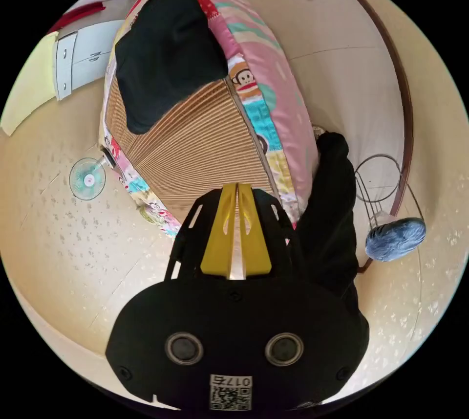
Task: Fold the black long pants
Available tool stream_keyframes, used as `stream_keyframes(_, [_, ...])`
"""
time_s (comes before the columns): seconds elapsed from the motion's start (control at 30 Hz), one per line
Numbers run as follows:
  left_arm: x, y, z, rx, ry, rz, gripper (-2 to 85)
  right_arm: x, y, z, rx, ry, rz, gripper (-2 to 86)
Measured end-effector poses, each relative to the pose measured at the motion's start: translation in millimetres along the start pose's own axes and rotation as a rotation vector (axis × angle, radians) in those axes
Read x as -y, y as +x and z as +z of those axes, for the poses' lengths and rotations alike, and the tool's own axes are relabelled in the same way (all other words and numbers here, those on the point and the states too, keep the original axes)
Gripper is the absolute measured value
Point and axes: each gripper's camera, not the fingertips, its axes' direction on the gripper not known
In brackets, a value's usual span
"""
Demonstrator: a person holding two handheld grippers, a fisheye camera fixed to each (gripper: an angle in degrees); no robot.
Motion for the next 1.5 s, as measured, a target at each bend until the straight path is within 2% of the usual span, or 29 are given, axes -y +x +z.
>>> stream_keyframes(0.17, [-16.3, -59.6, -30.0, -0.106, 0.019, -0.138, 0.0, -39.8, 81.3, 35.5, 0.154, -0.024, 0.209, 0.3])
stream_keyframes(0.33, [-57.9, -154.6, -91.3, -0.356, 0.191, -0.381, 0.4, -68.9, 152.1, 60.6, 0.184, -0.026, 0.312, 0.2])
stream_keyframes(0.43, [-84.6, -189.1, -121.7, -0.403, 0.294, -0.446, 1.2, -79.8, 184.5, 73.8, 0.224, -0.025, 0.334, 0.2])
stream_keyframes(0.63, [-123.1, -218.2, -225.5, -0.476, 0.671, -0.341, 6.1, -92.6, 235.7, 80.9, 0.376, -0.016, 0.397, 0.3])
stream_keyframes(0.73, [-119.5, -217.9, -284.3, -0.47, 0.798, -0.249, 8.9, -96.7, 259.9, 64.6, 0.461, 0.033, 0.429, 0.4])
stream_keyframes(0.83, [-99.8, -211.1, -326.5, -0.51, 0.864, -0.148, 11.3, -97.8, 277.9, 40.5, 0.461, 0.092, 0.435, 0.4])
stream_keyframes(0.9, [-82.7, -202.5, -335.7, -0.503, 0.854, -0.131, 12.4, -97.2, 285.0, 28.5, 0.438, 0.109, 0.436, 0.4])
stream_keyframes(1.0, [-47.9, -188.5, -311.8, -0.51, 0.746, -0.213, 12.3, -95.0, 292.6, 15.7, 0.434, 0.132, 0.457, 0.5])
stream_keyframes(1.07, [-60.2, -184.1, -297.7, -0.522, 0.795, -0.331, 11.0, -91.1, 292.4, 13.1, 0.474, 0.147, 0.466, 0.5])
stream_keyframes(1.17, [-93.5, -187.8, -275.8, -0.708, 0.883, -0.356, 6.8, -82.2, 282.4, 18.6, 0.544, 0.14, 0.455, 0.5])
stream_keyframes(1.23, [-110.0, -202.6, -253.2, -0.972, 0.91, -0.193, 2.2, -75.3, 272.2, 24.3, 0.574, 0.129, 0.435, 0.5])
stream_keyframes(1.27, [-112.1, -206.2, -248.3, -1.035, 0.903, -0.132, 1.1, -70.3, 264.0, 28.9, 0.582, 0.119, 0.422, 0.5])
stream_keyframes(1.33, [-119.7, -208.3, -236.8, -1.204, 0.82, 0.13, -0.2, -60.5, 249.6, 37.1, 0.58, 0.097, 0.392, 0.5])
stream_keyframes(1.5, [-170.3, -147.9, -262.0, -1.134, 0.658, 0.624, -0.7, -21.6, 191.4, 69.8, 0.493, -0.015, 0.212, 0.4])
